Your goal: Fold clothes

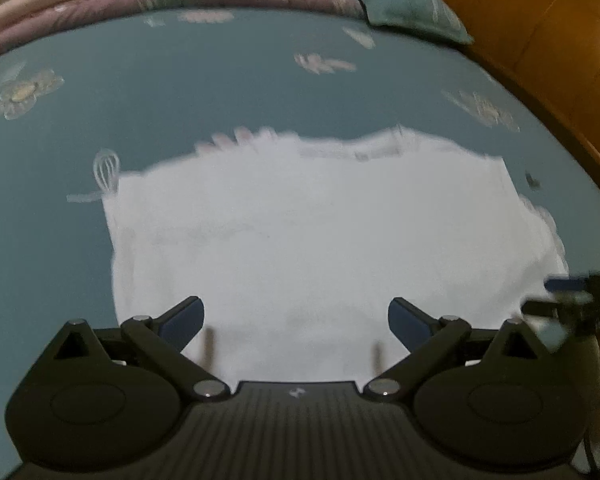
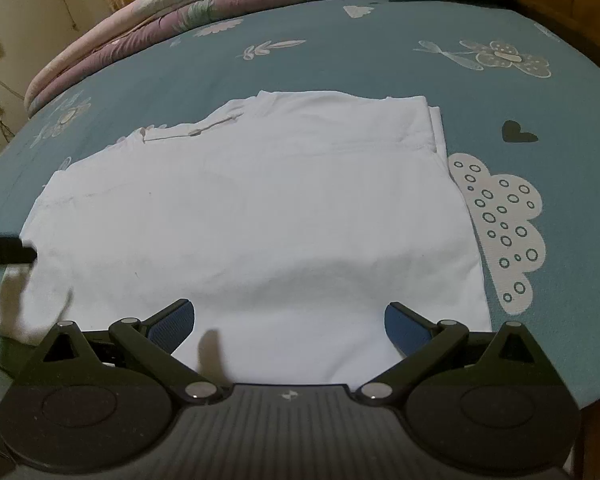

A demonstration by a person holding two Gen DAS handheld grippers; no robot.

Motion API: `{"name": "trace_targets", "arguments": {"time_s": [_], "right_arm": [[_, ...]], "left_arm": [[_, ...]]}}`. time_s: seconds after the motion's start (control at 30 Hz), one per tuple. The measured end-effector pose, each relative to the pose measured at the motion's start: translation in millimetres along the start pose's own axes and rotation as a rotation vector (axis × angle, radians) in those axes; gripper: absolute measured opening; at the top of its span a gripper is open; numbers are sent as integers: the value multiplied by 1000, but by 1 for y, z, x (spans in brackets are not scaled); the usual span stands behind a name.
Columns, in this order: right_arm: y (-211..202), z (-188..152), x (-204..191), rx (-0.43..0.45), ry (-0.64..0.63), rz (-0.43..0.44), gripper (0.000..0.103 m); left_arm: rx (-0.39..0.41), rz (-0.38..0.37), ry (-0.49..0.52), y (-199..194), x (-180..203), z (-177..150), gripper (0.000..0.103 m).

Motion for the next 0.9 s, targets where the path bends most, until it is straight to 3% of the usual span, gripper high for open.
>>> {"name": "trace_targets", "arguments": {"time_s": [0.13,0.3,0.47,0.63,0.73,0.9], "right_arm": [[0,1,-1,-5,-5,-3,103],[0,0,-2,-7,-22,-10,103],[2,0,-7,-12,-37,-31,103],[3,1,-8,-14,-43,-37,103],[4,0,-10,-19,-65,-47,103],[7,1,-14,-18,-84,-69,103]], "left_arm": [[-95,-14,-147,29,-24,-3,100],[-54,-59,-162,10,-30,1,101],[18,-108,-316,-12,-79,10,99],[2,-157,-431,-5,-111,-2,98],[-17,-248,-510,8,-123,-11,98],[16,-353,-584,23,-137,-6,98]]}}
Point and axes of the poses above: each gripper's, at about its wrist camera, not at the fingertips, and y roughly the way its jaws point, x to its right, z to its top, the point moved 1 cm from there along y, roughly the way its jaws point, and after that the axes turned 2 degrees about -y, right-handed, at the moved point
